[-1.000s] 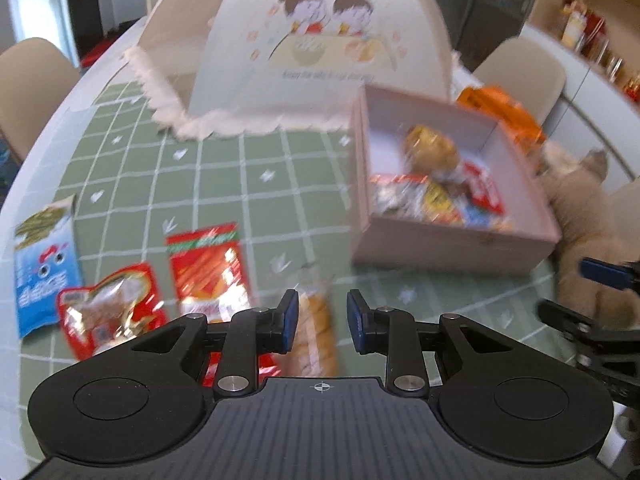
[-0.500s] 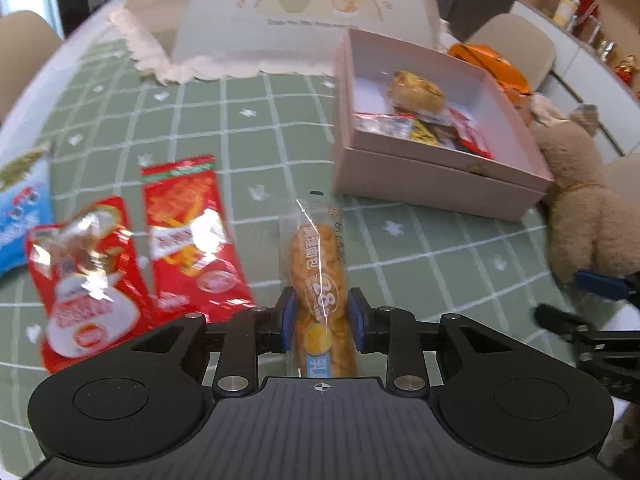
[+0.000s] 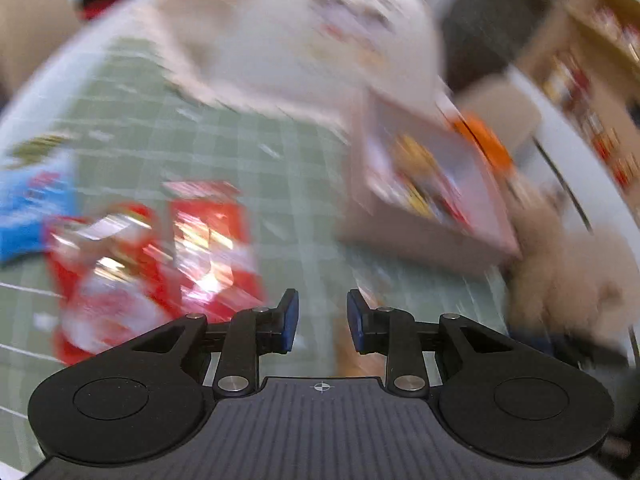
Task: Organize snacks
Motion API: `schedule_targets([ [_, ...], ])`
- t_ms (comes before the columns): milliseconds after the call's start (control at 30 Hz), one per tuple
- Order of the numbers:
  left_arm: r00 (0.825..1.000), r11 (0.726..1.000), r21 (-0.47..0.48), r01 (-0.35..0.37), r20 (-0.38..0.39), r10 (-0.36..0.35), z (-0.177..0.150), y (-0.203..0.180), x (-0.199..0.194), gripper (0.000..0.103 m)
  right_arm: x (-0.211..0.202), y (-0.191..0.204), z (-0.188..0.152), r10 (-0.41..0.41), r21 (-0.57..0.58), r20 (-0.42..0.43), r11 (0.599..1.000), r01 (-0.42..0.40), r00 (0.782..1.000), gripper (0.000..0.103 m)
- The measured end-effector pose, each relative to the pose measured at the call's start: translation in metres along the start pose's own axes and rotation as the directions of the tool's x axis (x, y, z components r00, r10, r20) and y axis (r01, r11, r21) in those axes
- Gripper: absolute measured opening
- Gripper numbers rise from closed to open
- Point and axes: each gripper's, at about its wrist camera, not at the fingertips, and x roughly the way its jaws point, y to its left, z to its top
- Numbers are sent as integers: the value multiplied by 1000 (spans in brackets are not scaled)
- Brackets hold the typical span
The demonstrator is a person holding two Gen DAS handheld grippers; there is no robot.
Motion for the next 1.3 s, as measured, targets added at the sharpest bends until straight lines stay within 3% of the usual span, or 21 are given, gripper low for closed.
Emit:
schedule_targets([
  [100,984,982,-144,-120,114,137,17,58,-9,30,1,4,0,6,-2,-7,1000,-6,1000,66],
  [167,948,947,-233,-223,173,266,27,97,-11,30,2,6,0,9,-2,-14,1000,-9,1000,66],
  [200,922,915,-297,-273,190,337,33,122,-11,30,1,7,-1,8,-4,-18,1000,-9,1000,66],
  [267,900,867,-398,-301,181,396,45,164,-6,30,0,10,-1,2,-12,-23,1000,-2,1000,66],
  [367,886,822,-453,-346,130,445,56,204,10,30,-2,13,-2,-7,-29,-36,1000,6,999,66],
  [400,888,824,-447,-349,123,443,59,210,16,31,-3,15,-2,-10,-37,-40,999,9,999,66],
  [467,898,859,-398,-322,157,410,63,211,23,31,-4,17,-1,-14,-54,-42,998,12,999,66],
  [600,927,933,-179,-313,155,341,62,176,35,31,-5,21,7,21,-51,-29,998,-22,999,66],
  [767,966,975,-49,-218,128,223,38,136,36,32,-6,41,35,111,-60,30,992,-109,993,66],
  [967,990,992,-52,-117,72,121,4,115,24,32,32,96,79,178,-129,71,977,-168,981,66],
  [1167,989,980,-170,-100,91,117,-14,130,-17,29,89,134,114,200,-72,49,978,-196,979,66],
  [1300,1000,984,-180,12,16,-9,-33,124,-31,29,115,150,124,223,-95,-21,970,-223,975,70],
])
